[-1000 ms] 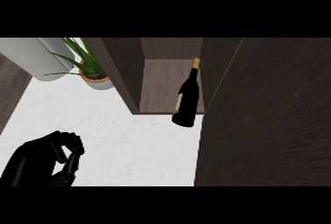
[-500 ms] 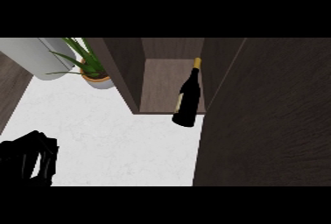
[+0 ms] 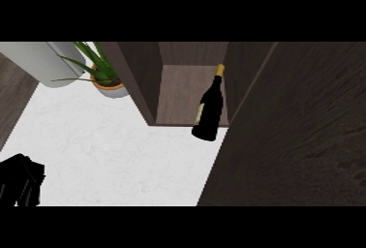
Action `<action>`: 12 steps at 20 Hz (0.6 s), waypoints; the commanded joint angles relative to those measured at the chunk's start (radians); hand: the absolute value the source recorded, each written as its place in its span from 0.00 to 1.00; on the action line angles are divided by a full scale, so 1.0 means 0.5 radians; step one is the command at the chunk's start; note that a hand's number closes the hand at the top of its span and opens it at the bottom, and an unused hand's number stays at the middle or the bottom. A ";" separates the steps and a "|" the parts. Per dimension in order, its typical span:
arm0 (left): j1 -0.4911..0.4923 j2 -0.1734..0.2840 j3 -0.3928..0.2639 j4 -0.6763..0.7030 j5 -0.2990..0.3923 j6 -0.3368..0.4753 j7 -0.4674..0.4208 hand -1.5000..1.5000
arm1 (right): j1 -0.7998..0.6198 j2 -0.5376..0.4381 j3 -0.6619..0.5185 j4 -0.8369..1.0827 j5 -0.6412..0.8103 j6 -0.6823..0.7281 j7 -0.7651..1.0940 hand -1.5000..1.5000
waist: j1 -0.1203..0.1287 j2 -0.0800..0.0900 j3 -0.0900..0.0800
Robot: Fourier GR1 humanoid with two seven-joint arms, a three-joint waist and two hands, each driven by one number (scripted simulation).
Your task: Pick up the wine, place it into the cabinet and close the cabinet
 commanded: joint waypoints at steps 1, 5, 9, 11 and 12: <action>0.039 -0.001 0.072 -0.041 0.023 -0.063 0.035 1.00 | -0.284 0.175 0.178 -0.123 -0.079 -0.194 0.298 1.00 | -0.004 -0.001 0.001; 0.084 0.027 0.146 -0.022 0.057 -0.153 0.038 1.00 | -0.702 0.462 0.277 0.088 0.049 -0.398 0.488 1.00 | 0.007 -0.002 0.000; 0.042 -0.059 0.185 0.140 0.001 -0.226 -0.003 1.00 | -1.025 0.474 0.308 0.356 0.027 -0.629 0.354 1.00 | -0.007 0.000 0.001; 0.058 -0.050 0.209 0.083 -0.006 -0.243 0.030 1.00 | -1.193 0.477 0.440 0.448 0.089 -0.883 0.332 1.00 | -0.003 -0.002 0.001; 0.095 -0.126 0.100 -0.087 -0.079 -0.128 0.101 1.00 | -1.314 0.477 0.260 0.518 -0.047 -0.849 0.416 1.00 | 0.000 -0.001 0.002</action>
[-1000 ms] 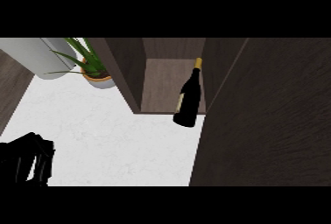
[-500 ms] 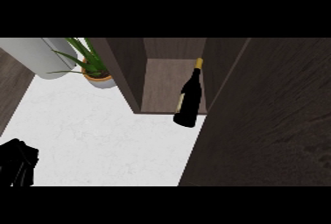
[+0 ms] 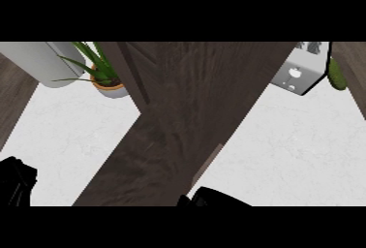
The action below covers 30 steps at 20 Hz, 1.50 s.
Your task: Pick up the wine, place it into the cabinet and close the cabinet
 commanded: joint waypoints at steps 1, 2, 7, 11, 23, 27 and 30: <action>-0.168 -0.052 -0.008 0.023 -0.015 0.050 0.143 1.00 | -0.368 0.044 0.003 0.342 -0.089 -0.214 -0.147 1.00 | -0.007 0.005 0.001; 0.014 -0.012 0.067 -0.168 0.056 0.026 0.179 1.00 | -0.438 0.045 -0.027 0.344 -0.108 -0.291 -0.076 1.00 | 0.008 0.000 0.001; 0.018 -0.156 0.050 0.030 -0.112 -0.077 0.000 1.00 | -0.683 0.046 -0.043 0.626 -0.248 -0.483 -0.219 1.00 | 0.004 0.001 0.000; 0.000 -0.151 0.139 0.155 -0.115 -0.212 -0.040 1.00 | -0.916 0.046 -0.144 0.860 -0.383 -0.505 -0.312 1.00 | 0.003 0.002 0.000; -0.078 -0.260 0.138 -0.013 -0.204 -0.134 0.189 1.00 | -0.842 0.047 -0.420 1.451 -0.480 -0.226 -0.567 1.00 | -0.010 0.005 0.002; -0.052 -0.224 0.226 0.053 -0.170 -0.246 0.171 1.00 | -0.866 -0.019 -0.528 1.656 -0.458 -0.072 -0.674 1.00 | -0.004 0.006 0.002; -0.061 -0.232 0.233 -0.004 -0.146 -0.232 0.203 1.00 | -0.925 0.043 -0.603 1.858 -0.402 -0.138 -0.785 1.00 | 0.008 0.011 0.001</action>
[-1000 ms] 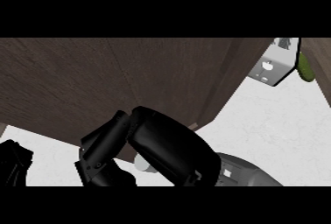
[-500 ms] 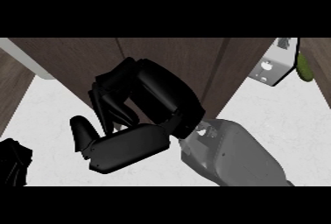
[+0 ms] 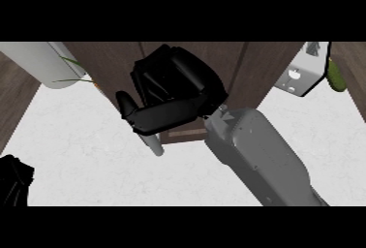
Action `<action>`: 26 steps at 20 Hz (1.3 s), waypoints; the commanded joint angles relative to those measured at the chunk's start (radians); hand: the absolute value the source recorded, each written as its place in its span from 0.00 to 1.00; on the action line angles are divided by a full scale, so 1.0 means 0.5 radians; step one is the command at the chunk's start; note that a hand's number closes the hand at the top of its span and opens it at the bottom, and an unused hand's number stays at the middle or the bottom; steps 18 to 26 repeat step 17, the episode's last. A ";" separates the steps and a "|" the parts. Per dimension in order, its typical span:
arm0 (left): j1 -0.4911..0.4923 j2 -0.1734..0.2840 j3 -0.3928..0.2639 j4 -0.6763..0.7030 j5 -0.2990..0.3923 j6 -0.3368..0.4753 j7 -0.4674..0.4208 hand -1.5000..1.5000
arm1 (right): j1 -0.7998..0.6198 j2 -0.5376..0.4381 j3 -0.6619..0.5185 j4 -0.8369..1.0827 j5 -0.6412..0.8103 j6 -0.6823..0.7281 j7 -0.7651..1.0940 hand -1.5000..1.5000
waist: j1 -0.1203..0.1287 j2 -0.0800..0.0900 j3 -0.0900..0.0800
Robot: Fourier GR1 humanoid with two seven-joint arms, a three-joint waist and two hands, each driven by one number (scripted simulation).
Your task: Pick up the wine, place it into the cabinet and close the cabinet
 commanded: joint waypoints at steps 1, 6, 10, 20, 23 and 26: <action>0.003 -0.052 -0.022 0.011 -0.070 -0.004 -0.018 1.00 | 0.066 -0.054 -0.092 0.283 0.080 0.075 -0.126 1.00 | -0.007 0.039 0.001; 0.034 0.009 0.055 0.011 -0.026 -0.069 -0.003 1.00 | -0.117 -0.137 -0.279 0.524 0.074 0.176 -0.216 1.00 | 0.023 0.044 0.000; -0.168 -0.008 0.035 0.031 0.009 0.012 0.108 1.00 | -0.247 -0.193 -0.370 0.720 0.037 0.305 -0.255 1.00 | 0.007 0.058 0.001; -0.170 -0.068 -0.042 -0.076 -0.039 0.080 0.170 1.00 | -0.175 -0.194 -0.334 0.789 0.085 0.394 -0.365 1.00 | -0.004 0.049 0.003; -0.170 -0.068 -0.042 -0.076 -0.039 0.080 0.170 1.00 | -0.175 -0.194 -0.334 0.789 0.085 0.394 -0.365 1.00 | -0.004 0.049 0.003; -0.170 -0.068 -0.042 -0.076 -0.039 0.080 0.170 1.00 | -0.175 -0.194 -0.334 0.789 0.085 0.394 -0.365 1.00 | -0.004 0.049 0.003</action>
